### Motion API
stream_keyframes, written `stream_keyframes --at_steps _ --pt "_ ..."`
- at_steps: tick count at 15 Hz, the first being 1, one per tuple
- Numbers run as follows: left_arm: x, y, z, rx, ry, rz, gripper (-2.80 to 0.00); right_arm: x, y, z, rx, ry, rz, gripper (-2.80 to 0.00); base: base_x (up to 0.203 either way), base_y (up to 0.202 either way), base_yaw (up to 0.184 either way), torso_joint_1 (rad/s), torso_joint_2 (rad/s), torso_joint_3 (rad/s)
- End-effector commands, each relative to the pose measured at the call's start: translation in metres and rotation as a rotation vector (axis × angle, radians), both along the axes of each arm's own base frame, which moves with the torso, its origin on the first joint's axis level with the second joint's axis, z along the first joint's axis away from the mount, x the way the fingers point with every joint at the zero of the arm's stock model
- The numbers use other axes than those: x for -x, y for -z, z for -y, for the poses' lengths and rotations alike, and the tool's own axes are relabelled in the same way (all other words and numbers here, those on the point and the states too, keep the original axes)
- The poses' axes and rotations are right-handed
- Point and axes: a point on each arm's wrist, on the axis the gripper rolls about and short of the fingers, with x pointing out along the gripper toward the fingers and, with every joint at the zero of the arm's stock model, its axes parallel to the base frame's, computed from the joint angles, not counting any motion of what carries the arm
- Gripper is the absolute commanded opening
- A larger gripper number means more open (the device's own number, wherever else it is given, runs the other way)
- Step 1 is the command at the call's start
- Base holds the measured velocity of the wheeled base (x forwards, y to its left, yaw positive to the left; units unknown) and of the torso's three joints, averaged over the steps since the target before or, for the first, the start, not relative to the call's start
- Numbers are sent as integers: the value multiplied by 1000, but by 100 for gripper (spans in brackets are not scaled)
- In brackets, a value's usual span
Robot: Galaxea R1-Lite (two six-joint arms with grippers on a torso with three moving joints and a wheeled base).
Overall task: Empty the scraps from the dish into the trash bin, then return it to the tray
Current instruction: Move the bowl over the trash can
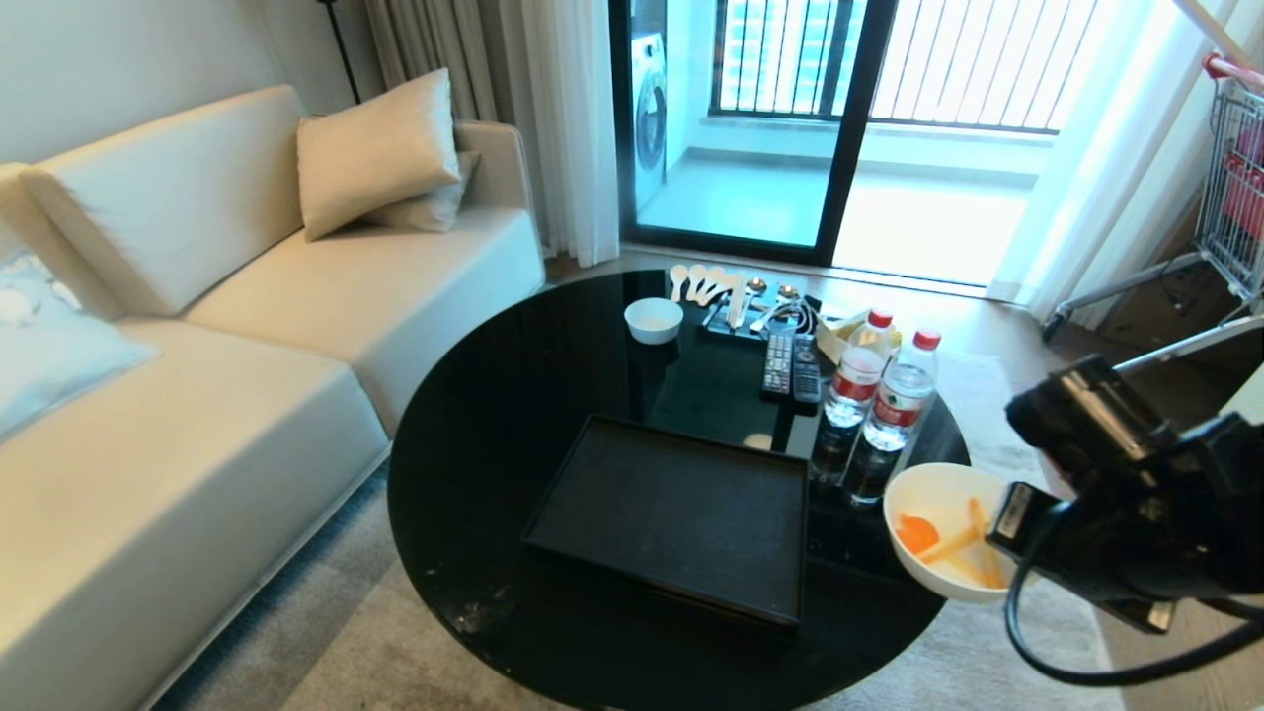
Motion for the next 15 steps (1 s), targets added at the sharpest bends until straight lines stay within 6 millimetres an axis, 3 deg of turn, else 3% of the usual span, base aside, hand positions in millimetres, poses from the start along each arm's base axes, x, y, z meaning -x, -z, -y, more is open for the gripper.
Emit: stream_keyframes --at_steps 1,3,5,15 --pt "0 0 0 1 0 0 -280 37 -5 25 -17 50 41 -280 0 0 0 0 0 0" --pt "0 0 0 0 0 0 -280 54 0 37 -13 83 44 -280 0 0 0 0 0 0" --pt "0 0 0 0 0 0 -280 59 -1 46 -13 125 55 -280 0 0 0 0 0 0" --pt "0 0 0 0 0 0 -280 72 22 50 -1 126 5 -280 0 0 0 0 0 0"
